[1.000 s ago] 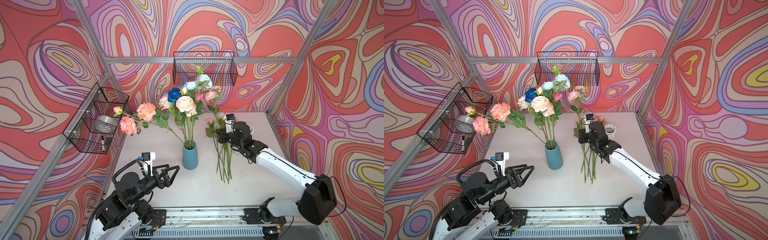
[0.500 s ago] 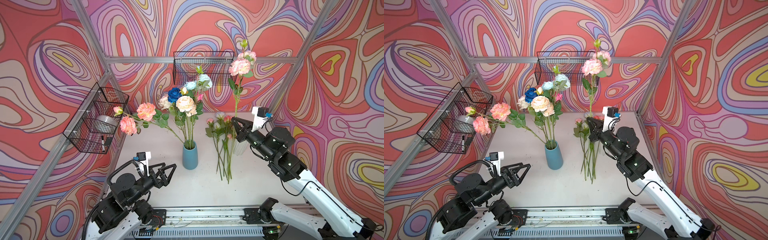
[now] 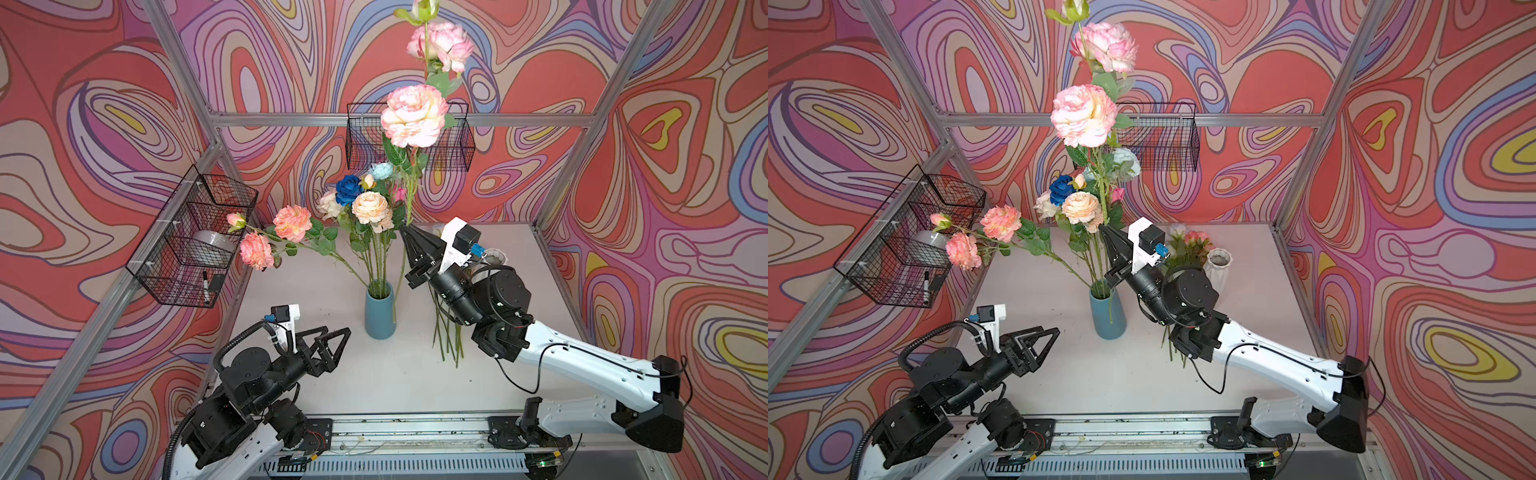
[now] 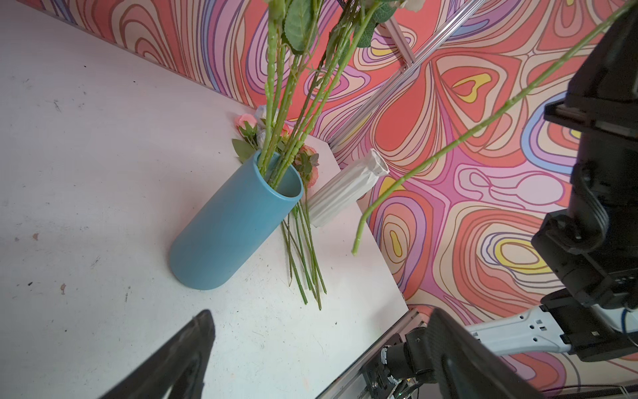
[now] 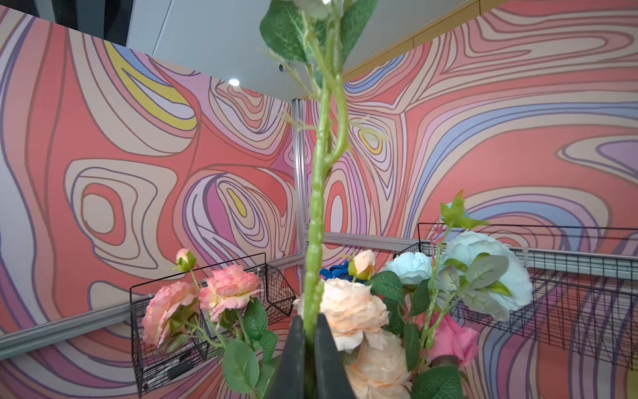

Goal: Arrange flowers in a vase
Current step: Place the flower in the vase.

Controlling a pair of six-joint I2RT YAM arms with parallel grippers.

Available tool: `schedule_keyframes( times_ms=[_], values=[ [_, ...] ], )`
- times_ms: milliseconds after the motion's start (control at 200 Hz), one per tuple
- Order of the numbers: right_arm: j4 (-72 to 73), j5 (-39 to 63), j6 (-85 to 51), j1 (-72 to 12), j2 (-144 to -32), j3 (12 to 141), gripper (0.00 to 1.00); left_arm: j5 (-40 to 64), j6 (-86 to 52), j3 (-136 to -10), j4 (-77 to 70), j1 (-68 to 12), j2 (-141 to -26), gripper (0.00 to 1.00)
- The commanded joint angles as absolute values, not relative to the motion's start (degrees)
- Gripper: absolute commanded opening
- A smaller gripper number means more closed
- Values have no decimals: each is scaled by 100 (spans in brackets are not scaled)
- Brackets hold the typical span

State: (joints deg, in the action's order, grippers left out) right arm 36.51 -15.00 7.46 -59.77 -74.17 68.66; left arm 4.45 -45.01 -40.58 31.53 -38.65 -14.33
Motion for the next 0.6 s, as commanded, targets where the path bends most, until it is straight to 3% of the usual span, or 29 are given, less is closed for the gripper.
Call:
schedule_keyframes(
  times_ms=[0, 370, 591],
  values=[
    [4579, -1846, 1327, -6014, -7645, 7176, 0, 405, -4439, -4229, 3322, -3885, -1415, 98],
    [4958, -2182, 2115, -5996, -8695, 7785, 0, 489, -4405, -4355, 3368, -3885, -1538, 98],
    [4963, -2273, 1841, -5812, -8755, 7405, 0, 447, -4334, -4404, 3395, -3885, -1556, 98]
  ],
)
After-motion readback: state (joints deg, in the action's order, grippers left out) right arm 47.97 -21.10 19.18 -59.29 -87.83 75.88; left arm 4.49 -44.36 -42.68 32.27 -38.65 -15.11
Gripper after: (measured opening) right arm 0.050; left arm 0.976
